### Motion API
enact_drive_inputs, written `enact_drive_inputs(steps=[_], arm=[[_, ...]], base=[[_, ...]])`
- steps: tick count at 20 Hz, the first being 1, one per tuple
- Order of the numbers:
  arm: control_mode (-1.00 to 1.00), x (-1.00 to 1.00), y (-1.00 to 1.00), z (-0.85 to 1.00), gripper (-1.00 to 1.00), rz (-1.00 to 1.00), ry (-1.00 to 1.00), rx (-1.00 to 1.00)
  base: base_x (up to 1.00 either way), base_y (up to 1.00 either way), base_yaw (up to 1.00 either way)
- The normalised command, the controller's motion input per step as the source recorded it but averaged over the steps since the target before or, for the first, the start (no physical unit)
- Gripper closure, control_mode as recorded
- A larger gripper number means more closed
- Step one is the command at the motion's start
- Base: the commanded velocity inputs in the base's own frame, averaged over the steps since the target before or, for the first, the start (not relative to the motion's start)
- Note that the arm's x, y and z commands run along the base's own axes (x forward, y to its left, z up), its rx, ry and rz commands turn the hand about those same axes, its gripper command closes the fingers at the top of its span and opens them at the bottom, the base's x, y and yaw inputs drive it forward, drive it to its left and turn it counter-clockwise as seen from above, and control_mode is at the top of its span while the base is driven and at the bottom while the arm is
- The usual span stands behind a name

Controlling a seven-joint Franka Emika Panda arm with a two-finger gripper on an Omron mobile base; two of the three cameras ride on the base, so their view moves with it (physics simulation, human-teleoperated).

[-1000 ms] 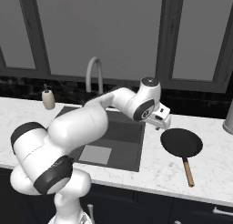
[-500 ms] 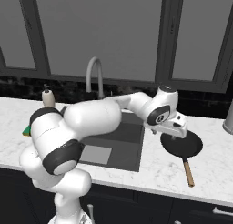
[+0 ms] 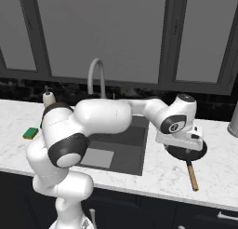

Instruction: Pick the pan and sponge and place them into the sink. Then turn on the water.

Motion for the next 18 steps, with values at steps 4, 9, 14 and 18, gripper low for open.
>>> enact_drive_inputs(steps=[4,9,14,18], arm=[[-1.0,-0.05,-0.03,-0.33,-1.0,0.08,0.09,-0.03],[-1.0,0.0,-0.08,-0.3,-1.0,0.07,0.06,0.0],[-1.0,0.0,-0.22,-0.17,-1.0,0.05,0.03,0.0],[-1.0,0.0,-0.15,-0.12,-1.0,0.03,0.03,0.0]], base=[[0.0,0.0,0.0],[0.0,0.0,0.0],[0.0,0.0,0.0],[0.0,0.0,0.0]])
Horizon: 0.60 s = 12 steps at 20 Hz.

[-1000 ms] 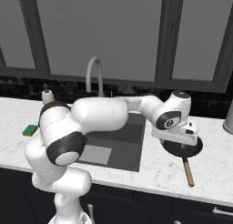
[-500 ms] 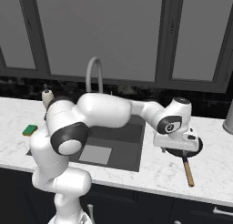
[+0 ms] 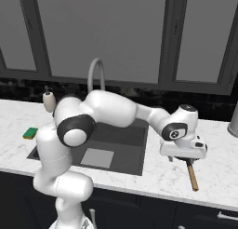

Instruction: Pick the pan and sponge and place them into the sink. Then turn on the water.

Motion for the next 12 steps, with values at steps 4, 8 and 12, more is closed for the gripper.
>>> enact_drive_inputs(steps=[4,8,12], arm=[[-1.0,0.04,-0.15,-0.08,-1.0,0.02,0.03,0.0],[-1.0,0.03,-0.12,-0.14,-1.0,0.04,0.01,0.0],[-1.0,0.06,-0.05,-0.23,-1.0,0.04,0.0,0.0]], base=[[0.0,0.0,0.0],[0.0,0.0,0.0],[0.0,0.0,0.0]])
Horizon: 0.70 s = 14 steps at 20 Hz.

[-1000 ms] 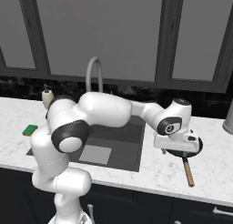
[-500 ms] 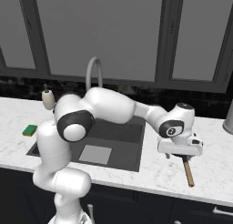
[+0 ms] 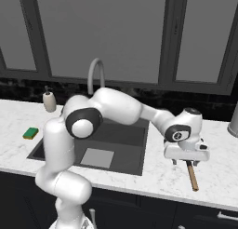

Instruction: Pick the pan and sponge and place them into the sink. Then turn on the water.

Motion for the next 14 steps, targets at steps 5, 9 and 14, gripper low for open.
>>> enact_drive_inputs(steps=[5,9,14], arm=[[-1.0,0.04,-0.01,-0.28,-1.0,0.04,0.0,0.0],[-1.0,0.06,-0.03,-0.22,-1.0,0.04,0.0,0.0],[-1.0,0.08,-0.04,-0.17,-1.0,0.03,0.0,0.0]], base=[[0.0,0.0,0.0],[0.0,0.0,0.0],[0.0,0.0,0.0]])
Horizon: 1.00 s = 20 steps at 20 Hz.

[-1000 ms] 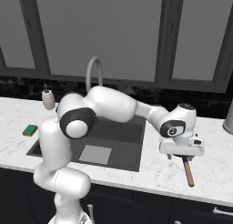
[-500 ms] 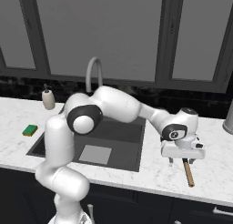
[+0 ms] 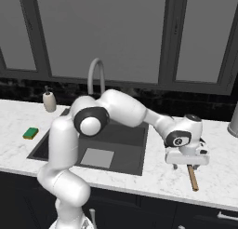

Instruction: Pick the pan and sponge and place them into the sink. Then turn on the water.

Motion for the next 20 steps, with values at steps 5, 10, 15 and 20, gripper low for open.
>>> enact_drive_inputs(steps=[5,10,15,20], arm=[[-1.0,0.07,-0.03,-0.15,-1.0,0.02,0.0,0.0],[-1.0,0.04,-0.04,-0.11,-1.0,0.02,0.0,0.0],[-1.0,0.0,-0.01,-0.07,1.0,0.01,0.0,0.0],[-1.0,0.0,0.0,-0.03,1.0,0.0,0.0,0.0]], base=[[0.0,0.0,0.0],[0.0,0.0,0.0],[0.0,0.0,0.0],[0.0,0.0,0.0]])
